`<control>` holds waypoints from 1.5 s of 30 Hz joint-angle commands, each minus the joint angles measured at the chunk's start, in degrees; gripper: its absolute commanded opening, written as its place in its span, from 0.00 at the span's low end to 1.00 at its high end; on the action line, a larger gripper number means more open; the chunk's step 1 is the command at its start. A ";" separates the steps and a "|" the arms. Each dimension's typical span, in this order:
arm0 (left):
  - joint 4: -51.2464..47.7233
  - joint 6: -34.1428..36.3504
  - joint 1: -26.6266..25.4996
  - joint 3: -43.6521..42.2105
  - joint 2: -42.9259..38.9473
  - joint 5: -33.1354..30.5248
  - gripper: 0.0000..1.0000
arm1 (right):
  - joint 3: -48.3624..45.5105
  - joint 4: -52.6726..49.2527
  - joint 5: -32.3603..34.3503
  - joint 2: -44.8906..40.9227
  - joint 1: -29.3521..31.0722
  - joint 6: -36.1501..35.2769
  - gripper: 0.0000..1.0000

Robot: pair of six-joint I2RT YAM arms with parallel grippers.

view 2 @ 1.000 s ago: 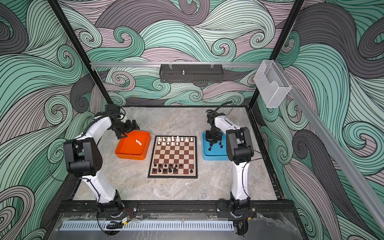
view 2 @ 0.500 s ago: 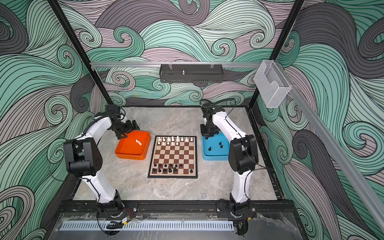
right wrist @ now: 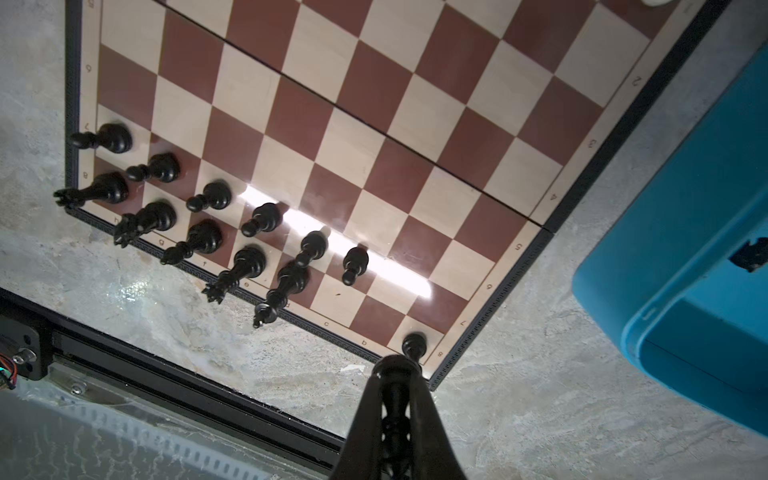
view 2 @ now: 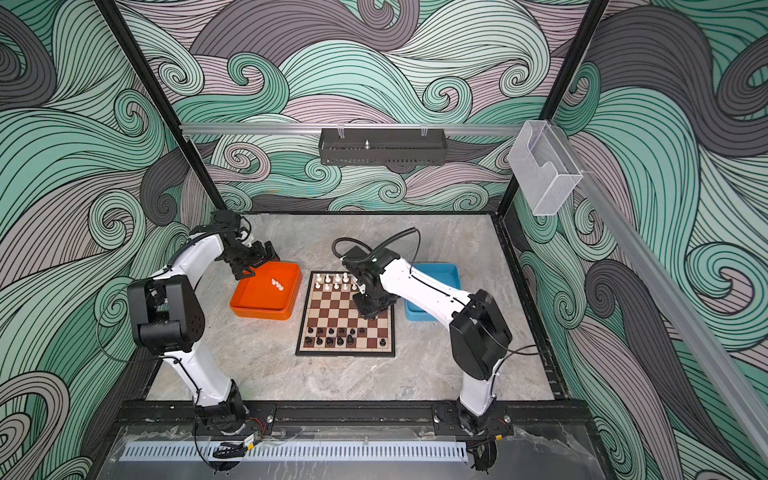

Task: Set up the chess pieces on the board
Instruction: 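Carry the black pawn with the right gripper over the black pawn row, then lower the black pawn onto its square in the black pawn row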

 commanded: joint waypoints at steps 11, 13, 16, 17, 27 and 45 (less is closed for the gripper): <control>0.35 -0.29 0.27 -0.42 -0.01 0.14 0.99 | -3.19 5.70 0.16 3.32 6.33 0.89 0.13; 0.35 -0.30 0.34 -0.42 -0.01 0.17 0.99 | -3.32 5.65 -0.05 3.74 6.74 0.97 0.13; 0.35 -0.29 0.31 -0.46 0.12 0.14 0.99 | -3.86 5.72 -0.15 4.12 6.92 1.31 0.13; 0.35 -0.32 0.34 -0.38 0.22 0.14 0.99 | -4.21 5.83 -0.38 4.18 6.99 1.39 0.13; 0.34 -0.28 0.27 -0.41 0.78 0.03 0.99 | -6.56 7.08 -1.74 4.77 7.10 2.12 0.13; 0.37 -0.30 0.22 -0.43 1.27 -0.04 0.98 | -6.45 8.25 -2.53 6.69 7.08 2.03 0.13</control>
